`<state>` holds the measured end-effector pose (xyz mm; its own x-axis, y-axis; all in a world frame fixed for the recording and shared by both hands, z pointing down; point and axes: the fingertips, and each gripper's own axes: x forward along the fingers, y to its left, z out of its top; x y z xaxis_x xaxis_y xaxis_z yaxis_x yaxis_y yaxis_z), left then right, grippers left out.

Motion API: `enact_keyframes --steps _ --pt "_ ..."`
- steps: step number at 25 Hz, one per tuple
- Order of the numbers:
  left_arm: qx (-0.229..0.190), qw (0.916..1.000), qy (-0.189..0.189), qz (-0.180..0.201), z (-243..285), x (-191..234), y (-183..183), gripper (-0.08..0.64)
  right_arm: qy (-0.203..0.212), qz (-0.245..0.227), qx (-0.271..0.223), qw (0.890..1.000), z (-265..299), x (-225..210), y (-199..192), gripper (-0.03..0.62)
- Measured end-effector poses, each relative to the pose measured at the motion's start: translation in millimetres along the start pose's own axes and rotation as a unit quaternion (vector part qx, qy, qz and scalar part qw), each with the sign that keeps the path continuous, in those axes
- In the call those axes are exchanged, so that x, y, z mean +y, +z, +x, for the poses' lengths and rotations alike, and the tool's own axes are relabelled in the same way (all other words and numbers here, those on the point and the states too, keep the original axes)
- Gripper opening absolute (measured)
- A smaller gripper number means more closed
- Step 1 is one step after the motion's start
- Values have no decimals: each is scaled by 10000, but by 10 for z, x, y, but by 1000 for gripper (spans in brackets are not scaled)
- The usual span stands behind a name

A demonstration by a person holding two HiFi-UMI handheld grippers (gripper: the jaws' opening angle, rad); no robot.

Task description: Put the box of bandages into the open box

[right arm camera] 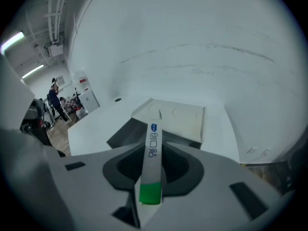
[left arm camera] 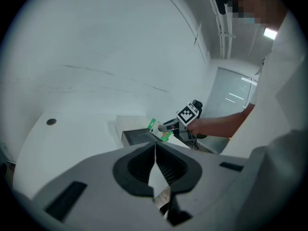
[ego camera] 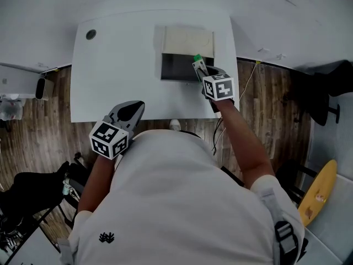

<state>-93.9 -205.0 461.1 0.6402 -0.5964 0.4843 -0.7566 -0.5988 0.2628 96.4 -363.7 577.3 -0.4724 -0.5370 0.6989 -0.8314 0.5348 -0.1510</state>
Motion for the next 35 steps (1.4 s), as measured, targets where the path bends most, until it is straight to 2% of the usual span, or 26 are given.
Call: enact_keyframes --steps 9,14,28,35 --pt "107 9997 214 -90 202 -33 50 12 235 -922 162 9953 226 -21 13 89" --pt "87 9995 294 -81 300 -54 128 12 372 -1105 352 9926 340 -44 -106 89" --pt "121 9982 567 -171 311 -45 150 12 312 -1780 641 9814 521 -118 -312 94" --pt "154 9981 587 -141 306 -64 155 12 234 -1847 674 9802 539 -146 -324 98"
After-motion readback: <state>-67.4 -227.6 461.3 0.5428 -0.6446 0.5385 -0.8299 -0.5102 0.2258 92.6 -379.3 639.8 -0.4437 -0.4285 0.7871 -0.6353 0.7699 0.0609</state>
